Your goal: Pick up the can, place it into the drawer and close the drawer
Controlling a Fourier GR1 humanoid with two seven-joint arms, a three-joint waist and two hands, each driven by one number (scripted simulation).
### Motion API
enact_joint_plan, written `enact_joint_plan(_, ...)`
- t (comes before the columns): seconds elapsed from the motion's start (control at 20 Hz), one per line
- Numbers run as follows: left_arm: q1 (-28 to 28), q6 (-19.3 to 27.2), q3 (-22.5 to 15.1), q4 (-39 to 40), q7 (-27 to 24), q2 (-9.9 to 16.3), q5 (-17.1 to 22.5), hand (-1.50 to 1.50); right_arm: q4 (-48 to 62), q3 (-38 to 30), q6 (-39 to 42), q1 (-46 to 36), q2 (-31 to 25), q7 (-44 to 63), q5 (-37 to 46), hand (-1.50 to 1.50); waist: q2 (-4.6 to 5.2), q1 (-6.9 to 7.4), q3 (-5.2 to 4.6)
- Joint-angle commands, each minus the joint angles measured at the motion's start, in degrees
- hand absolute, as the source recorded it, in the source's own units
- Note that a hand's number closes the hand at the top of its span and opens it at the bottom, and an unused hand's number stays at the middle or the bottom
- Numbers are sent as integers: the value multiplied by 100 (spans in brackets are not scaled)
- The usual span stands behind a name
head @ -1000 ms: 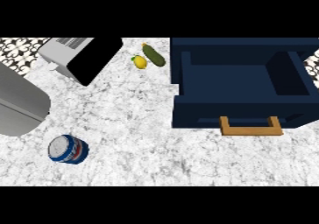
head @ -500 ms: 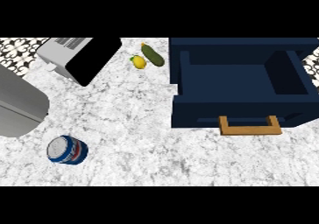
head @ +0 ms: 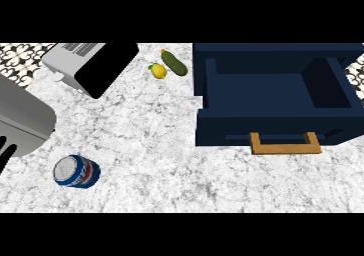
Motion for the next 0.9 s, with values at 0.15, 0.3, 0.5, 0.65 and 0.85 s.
enact_joint_plan(0.15,-163,-9,-768,813,-797,-633,-1347,-150,70,-28,267,-22,196,-125,254,-150,6,-5,-1)
enact_joint_plan(0.3,-180,-309,-199,1196,-959,-256,-912,-150,105,-451,247,-262,-34,128,-112,-150,1,22,-1)
enact_joint_plan(0.5,-188,-571,4,1897,-1520,-174,-1010,-150,-205,-369,526,170,352,82,6,-150,-1,6,-2)
enact_joint_plan(0.65,-407,-219,-336,2369,-1955,-538,-1681,-150,1,-708,512,-106,-77,475,-486,-150,3,1,-2)
enact_joint_plan(0.85,181,-434,-183,2179,-2251,-523,-1663,-150,-203,-752,678,64,217,417,-490,-150,-3,25,-1)
